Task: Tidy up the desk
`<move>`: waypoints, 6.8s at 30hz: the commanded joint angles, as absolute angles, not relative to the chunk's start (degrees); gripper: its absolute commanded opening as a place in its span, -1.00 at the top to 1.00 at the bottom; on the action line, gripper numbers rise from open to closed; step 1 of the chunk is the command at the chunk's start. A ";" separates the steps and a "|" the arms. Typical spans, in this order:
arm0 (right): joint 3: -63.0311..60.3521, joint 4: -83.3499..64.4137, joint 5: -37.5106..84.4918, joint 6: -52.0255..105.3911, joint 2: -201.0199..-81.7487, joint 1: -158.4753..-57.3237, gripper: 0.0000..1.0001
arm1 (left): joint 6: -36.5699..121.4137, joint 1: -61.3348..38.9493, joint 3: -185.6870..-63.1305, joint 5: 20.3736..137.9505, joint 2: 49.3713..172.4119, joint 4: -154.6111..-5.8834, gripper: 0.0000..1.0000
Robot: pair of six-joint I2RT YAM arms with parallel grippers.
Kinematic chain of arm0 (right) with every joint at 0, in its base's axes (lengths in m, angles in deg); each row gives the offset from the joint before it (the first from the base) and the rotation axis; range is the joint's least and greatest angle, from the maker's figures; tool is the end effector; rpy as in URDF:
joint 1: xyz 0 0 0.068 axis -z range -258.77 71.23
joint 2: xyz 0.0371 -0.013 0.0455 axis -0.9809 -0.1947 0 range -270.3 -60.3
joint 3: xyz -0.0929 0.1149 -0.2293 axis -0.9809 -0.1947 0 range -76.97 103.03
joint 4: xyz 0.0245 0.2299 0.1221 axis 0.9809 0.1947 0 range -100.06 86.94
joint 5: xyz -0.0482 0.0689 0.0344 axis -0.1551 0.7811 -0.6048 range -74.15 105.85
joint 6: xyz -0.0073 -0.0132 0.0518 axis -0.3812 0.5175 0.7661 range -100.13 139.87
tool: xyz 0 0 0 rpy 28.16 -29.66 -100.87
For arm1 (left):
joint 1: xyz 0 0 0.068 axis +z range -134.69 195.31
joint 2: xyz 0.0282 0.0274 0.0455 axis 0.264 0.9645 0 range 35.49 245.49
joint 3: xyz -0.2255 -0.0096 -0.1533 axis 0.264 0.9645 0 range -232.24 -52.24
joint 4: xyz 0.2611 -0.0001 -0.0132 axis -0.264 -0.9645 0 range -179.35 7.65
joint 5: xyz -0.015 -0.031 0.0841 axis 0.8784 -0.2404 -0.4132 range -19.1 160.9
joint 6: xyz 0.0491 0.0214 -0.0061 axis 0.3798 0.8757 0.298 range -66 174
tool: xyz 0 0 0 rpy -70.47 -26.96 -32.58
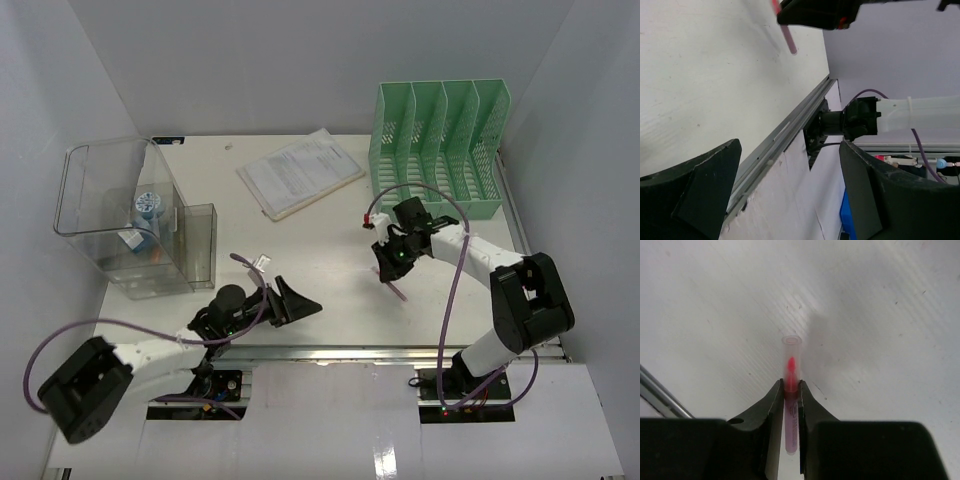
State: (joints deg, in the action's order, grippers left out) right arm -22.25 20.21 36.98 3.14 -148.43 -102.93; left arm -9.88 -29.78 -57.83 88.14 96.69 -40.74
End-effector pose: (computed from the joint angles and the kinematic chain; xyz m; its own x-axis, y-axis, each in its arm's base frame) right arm 0.2652 0.1331 0.1965 -0.6314 -0.5774 -0.5177 -0.7406 0.6469 0.1818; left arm 0.1234 -0.1387 0.1504 -0.8648 -0.3472 -0.3628 0.2337 0.3611 -0.9028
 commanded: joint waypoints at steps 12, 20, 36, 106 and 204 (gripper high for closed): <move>-20.12 11.25 72.51 21.32 -137.88 -90.66 0.85 | -7.03 -40.79 -90.29 76.99 139.82 -9.52 -0.75; -22.96 6.69 76.23 25.05 -134.54 -88.14 0.85 | -9.05 -41.06 -96.80 78.50 146.17 -8.89 -0.35; -26.89 8.97 78.98 13.43 -131.18 -85.94 -0.90 | -7.74 -40.89 -96.24 82.33 144.21 -19.03 1.00; -37.95 9.10 98.88 -0.43 -124.38 -64.47 -0.80 | 38.50 3.59 -118.34 56.53 133.31 -113.64 0.21; -29.32 1.79 58.03 21.97 -130.74 -90.69 -0.80 | 33.37 -6.67 -105.90 101.22 126.32 -79.95 1.00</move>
State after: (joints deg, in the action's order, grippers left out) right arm -34.13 16.94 76.66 -4.66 -130.49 -84.46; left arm 43.98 -5.62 -111.32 94.08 131.94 -88.27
